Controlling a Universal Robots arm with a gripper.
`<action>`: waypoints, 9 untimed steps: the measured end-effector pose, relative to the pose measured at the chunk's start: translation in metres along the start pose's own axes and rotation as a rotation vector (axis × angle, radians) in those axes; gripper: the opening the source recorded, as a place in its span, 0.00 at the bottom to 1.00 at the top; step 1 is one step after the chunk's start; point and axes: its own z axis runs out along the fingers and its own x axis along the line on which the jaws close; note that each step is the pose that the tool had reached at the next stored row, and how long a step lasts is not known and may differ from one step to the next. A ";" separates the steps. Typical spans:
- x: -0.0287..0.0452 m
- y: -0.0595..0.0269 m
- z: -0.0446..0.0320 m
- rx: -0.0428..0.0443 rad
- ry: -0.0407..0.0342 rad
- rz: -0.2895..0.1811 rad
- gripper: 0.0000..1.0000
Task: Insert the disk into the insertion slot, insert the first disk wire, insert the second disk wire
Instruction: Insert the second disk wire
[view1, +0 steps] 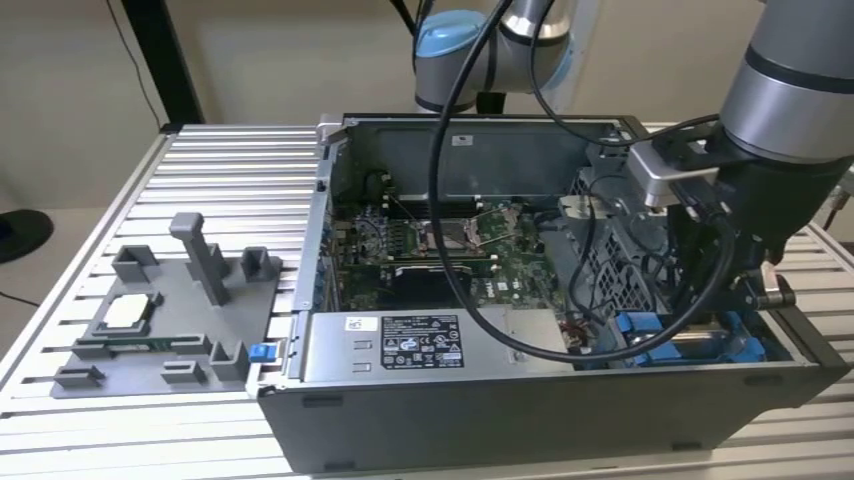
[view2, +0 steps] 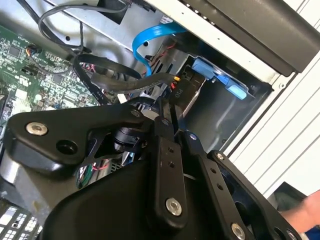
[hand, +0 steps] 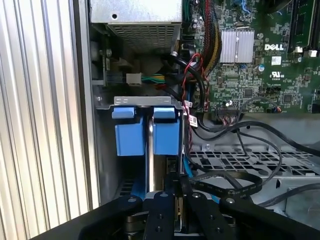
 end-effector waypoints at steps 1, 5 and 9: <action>-0.0002 0.0000 0.0008 0.0001 -0.0020 0.000 1.00; 0.0000 -0.0013 -0.0110 0.0002 0.0000 0.000 1.00; 0.0000 -0.0034 -0.0295 0.0001 0.0002 0.000 1.00</action>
